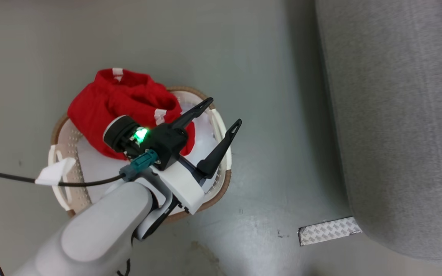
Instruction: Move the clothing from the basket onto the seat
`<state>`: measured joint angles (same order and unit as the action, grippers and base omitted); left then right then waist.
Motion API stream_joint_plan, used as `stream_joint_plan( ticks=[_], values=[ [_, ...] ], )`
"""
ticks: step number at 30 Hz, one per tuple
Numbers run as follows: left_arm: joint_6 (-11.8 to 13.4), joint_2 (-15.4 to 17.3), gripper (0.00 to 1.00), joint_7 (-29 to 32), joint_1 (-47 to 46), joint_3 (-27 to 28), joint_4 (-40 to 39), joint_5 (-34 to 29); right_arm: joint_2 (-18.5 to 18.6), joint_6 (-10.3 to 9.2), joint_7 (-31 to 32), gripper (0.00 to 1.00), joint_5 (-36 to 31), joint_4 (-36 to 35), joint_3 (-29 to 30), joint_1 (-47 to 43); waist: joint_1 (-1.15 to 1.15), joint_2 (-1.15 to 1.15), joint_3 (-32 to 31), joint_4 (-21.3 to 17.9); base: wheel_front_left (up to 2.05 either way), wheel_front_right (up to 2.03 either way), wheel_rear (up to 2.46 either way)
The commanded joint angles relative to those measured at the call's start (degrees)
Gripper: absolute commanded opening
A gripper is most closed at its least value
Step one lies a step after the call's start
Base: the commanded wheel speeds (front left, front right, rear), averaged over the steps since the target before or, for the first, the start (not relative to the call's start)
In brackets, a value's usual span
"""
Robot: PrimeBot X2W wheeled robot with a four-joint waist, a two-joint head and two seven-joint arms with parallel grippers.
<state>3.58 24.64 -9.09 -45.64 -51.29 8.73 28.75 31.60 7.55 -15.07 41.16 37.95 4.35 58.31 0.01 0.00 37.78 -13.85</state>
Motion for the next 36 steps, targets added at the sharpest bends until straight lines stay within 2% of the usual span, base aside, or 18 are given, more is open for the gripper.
stream_joint_plan(
  ticks=[1,7,13,14,15,16,24,31,36],
  values=[
    [0.0,0.6,1.00,-0.1,-0.7,0.1,-0.2,-0.6,-0.1,-0.12,0.5,0.00,-0.4,1.8,-0.9,0.8,-0.01,0.00,1.7,1.3,0.00,0.00,0.00],
    [0.4,0.4,1.00,-0.7,-1.0,0.3,-0.2,-0.4,-0.2,-0.12,7.3,0.00,-1.1,12.5,-6.7,2.6,-0.01,0.00,2.6,2.2,0.00,0.00,0.00],
    [0.4,0.0,1.00,-1.7,-0.2,0.6,1.0,0.8,0.0,-0.12,15.5,0.00,0.0,19.2,-11.2,3.6,-0.01,0.00,1.2,2.9,0.00,0.00,0.00],
    [0.4,-0.1,1.00,-2.0,0.1,0.6,1.3,0.8,-0.3,-0.12,17.1,0.15,0.4,19.7,-11.9,3.6,-0.01,0.00,0.7,2.9,0.00,0.00,0.00],
    [0.5,-0.2,1.00,-2.2,0.5,0.7,1.6,1.1,-0.3,-0.12,18.4,0.37,0.8,20.0,-12.6,3.6,-0.01,0.00,0.0,2.9,0.00,0.00,0.00],
    [0.5,-0.4,1.00,-2.5,0.7,0.7,1.8,1.2,-0.1,-0.12,19.7,1.00,1.2,20.1,-13.2,3.6,-0.01,0.00,-0.7,2.9,0.00,0.00,0.00],
    [0.9,-2.7,1.00,-4.7,4.1,2.1,5.9,4.5,2.4,-0.12,26.1,1.00,2.5,17.9,-20.3,1.0,-0.01,0.00,-10.2,3.5,0.00,0.00,0.00],
    [1.0,-3.8,1.00,-5.9,10.1,4.5,8.8,7.0,5.3,-0.12,25.4,1.00,2.3,10.7,-27.1,-3.2,-0.01,0.00,-21.5,4.1,0.00,0.00,0.00],
    [1.7,-4.5,1.00,-6.0,14.7,7.5,9.3,8.2,6.0,-0.12,23.1,1.00,5.8,2.7,-29.2,-7.4,-0.01,0.00,-28.8,5.4,0.00,0.00,0.00]
  ],
)
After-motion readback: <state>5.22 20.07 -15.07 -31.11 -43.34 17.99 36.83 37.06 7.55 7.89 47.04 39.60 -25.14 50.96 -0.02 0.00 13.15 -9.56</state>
